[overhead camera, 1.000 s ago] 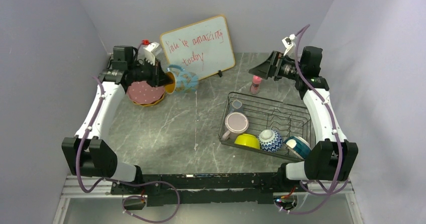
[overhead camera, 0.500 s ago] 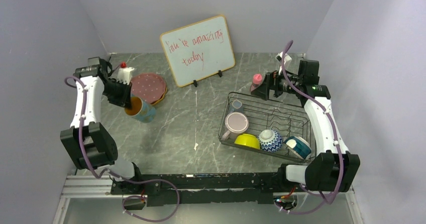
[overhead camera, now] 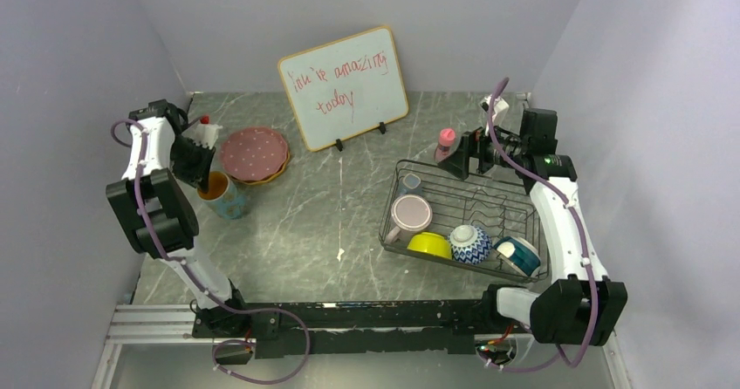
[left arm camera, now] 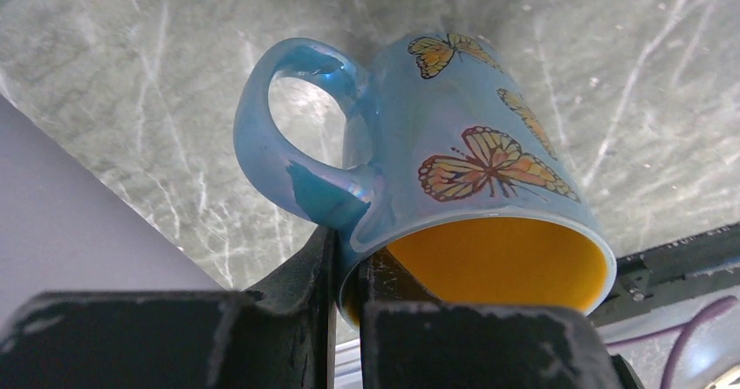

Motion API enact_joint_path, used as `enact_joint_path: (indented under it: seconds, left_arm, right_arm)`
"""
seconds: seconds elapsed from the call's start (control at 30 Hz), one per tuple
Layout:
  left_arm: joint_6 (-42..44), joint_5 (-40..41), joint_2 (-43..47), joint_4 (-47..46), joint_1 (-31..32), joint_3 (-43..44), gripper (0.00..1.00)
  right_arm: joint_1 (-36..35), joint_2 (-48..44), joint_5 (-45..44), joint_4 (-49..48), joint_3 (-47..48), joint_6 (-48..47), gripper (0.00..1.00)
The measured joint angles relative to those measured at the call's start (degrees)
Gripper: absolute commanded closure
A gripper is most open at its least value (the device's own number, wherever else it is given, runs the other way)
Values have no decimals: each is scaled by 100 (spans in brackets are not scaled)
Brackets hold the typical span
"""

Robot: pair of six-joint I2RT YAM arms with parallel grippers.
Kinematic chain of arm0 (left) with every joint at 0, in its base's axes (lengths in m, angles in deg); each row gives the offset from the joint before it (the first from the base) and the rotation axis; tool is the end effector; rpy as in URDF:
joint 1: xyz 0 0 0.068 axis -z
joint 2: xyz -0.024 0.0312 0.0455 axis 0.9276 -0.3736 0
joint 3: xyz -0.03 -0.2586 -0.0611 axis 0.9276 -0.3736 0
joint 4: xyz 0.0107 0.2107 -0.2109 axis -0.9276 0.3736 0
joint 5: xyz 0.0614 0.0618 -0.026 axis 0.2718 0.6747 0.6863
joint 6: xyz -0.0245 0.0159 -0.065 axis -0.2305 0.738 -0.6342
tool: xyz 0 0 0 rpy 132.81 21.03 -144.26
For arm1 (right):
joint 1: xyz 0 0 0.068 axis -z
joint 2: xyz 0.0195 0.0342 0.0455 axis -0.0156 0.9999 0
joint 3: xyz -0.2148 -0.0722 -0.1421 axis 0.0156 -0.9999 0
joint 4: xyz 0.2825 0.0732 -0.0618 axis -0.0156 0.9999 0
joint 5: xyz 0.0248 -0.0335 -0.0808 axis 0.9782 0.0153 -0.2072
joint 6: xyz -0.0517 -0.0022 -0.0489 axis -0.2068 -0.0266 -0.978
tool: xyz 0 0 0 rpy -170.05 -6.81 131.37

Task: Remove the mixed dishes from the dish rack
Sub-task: Place the cup at the center of the board.

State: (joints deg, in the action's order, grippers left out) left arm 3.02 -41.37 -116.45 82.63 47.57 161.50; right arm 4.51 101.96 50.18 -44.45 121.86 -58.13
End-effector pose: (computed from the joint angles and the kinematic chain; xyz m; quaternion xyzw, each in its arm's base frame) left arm 0.3606 0.1217 0.2270 0.1558 0.9809 -0.0672 0.0947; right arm 0.3048 0.0249 0.3239 -0.2211 0.8075 0.3243 0.4404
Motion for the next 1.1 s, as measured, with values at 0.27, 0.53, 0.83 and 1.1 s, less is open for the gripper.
enact_joint_path:
  seconds: [0.27, 0.53, 0.83, 1.1]
  left_arm:
    - [-2, 328, -551, -232, -44, 162, 97]
    - [-2, 444, -680, -192, -44, 304, 92]
    - [-15, 431, -682, -162, -44, 308, 71]
    - [-11, 376, -673, -109, -44, 310, 49]
  right_arm:
    - [-2, -46, -37, -7, -22, -42, 1]
    - [-2, -44, -44, -7, -31, -50, 1]
    - [-2, -31, -83, 11, -31, -166, 1]
    - [-2, -31, -81, 42, -31, -369, 1]
